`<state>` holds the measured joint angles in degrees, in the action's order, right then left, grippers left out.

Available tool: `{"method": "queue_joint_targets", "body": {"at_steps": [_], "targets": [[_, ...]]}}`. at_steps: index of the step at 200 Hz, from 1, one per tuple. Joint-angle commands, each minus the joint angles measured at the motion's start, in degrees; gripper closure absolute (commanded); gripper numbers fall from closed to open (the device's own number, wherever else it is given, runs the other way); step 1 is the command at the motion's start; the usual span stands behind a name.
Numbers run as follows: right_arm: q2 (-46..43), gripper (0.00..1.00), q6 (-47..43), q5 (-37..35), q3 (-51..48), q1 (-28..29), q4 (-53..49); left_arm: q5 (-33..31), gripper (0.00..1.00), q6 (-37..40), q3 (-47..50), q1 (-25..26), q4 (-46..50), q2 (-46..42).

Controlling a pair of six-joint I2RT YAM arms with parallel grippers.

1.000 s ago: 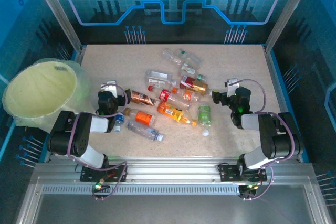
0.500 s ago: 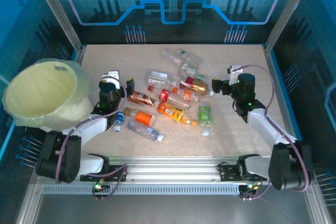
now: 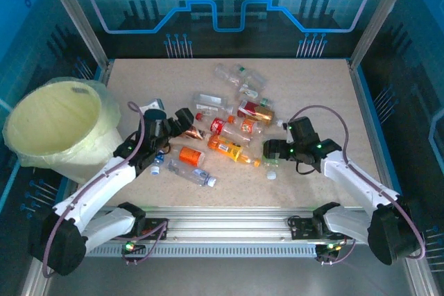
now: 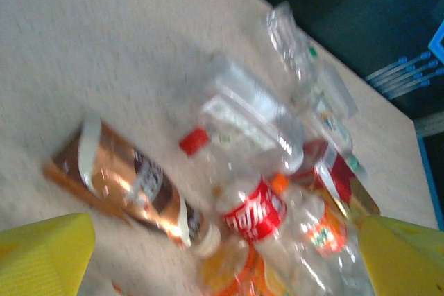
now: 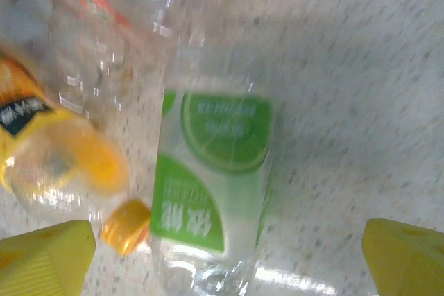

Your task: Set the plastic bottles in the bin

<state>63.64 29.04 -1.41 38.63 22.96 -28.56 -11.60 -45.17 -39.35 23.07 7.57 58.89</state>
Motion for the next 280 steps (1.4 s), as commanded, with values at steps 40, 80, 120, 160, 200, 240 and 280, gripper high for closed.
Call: {"method": "queue_joint_targets", "body": {"at_steps": [40,80,120,160,200,240,280], "targets": [[6.1,0.03,5.7,-3.4,-1.1,4.3,2.1,14.2,0.01,-4.6,2.3,1.0,-1.6,2.3],[12.0,0.11,7.7,-8.8,0.5,7.6,2.7,18.7,0.01,-3.2,1.6,2.0,-6.8,6.5],[14.3,0.22,10.2,-12.8,0.9,8.1,3.1,21.9,0.01,-3.0,0.2,3.3,-12.2,10.5],[16.8,0.31,8.4,-13.0,0.4,8.5,6.6,24.2,0.01,-3.3,-0.9,4.8,-16.6,13.6],[13.7,0.43,5.9,-13.4,0.4,10.6,8.1,26.3,0.01,-4.2,-1.1,6.3,-18.1,14.0],[5.8,0.49,0.0,-12.3,-0.2,14.8,12.4,27.6,0.01,-4.0,-1.6,9.8,-17.9,13.6],[-0.7,0.49,-6.3,-4.1,-2.0,16.9,19.1,29.3,0.01,-2.0,-4.9,13.8,-19.4,16.3]]}}
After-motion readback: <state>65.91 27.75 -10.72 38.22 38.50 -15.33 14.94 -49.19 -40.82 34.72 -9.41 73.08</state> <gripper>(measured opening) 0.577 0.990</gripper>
